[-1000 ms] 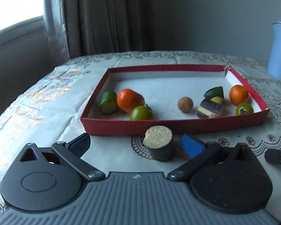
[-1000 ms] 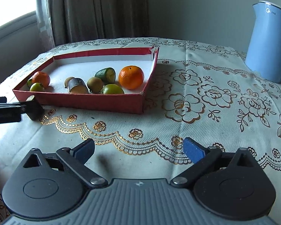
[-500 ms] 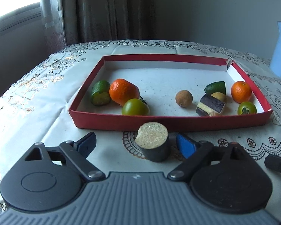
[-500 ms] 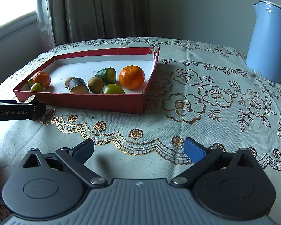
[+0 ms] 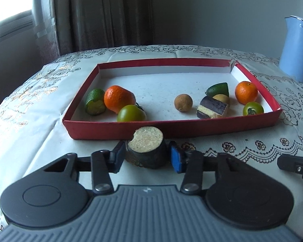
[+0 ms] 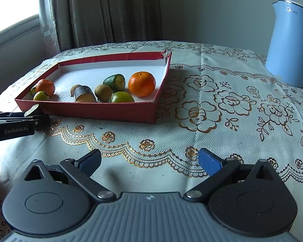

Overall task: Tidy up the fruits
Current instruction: 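Lift the dark cylindrical piece and carry it over the red box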

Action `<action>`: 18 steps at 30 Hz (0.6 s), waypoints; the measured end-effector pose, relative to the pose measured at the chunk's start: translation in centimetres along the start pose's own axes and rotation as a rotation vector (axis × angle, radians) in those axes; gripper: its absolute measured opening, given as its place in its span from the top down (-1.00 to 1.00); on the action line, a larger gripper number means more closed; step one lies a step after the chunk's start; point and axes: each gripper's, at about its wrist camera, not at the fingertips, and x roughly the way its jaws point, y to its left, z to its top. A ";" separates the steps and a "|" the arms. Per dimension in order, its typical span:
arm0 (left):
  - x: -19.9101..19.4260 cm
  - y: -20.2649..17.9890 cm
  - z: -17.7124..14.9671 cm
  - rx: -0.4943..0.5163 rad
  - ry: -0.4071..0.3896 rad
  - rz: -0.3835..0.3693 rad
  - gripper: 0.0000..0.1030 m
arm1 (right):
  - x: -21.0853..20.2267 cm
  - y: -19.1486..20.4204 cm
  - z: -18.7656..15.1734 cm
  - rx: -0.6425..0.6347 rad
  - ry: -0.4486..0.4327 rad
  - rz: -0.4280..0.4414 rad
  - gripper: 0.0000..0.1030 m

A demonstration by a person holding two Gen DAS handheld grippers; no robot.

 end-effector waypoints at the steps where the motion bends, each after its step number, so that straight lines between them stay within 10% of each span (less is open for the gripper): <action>1: 0.0 -0.1 0.0 0.003 -0.002 -0.003 0.24 | 0.0 0.0 0.0 0.000 0.000 0.000 -1.00; 18: -0.9 -0.1 -0.1 0.003 -0.046 0.076 0.40 | 0.0 -0.1 0.0 0.005 -0.002 0.004 -1.00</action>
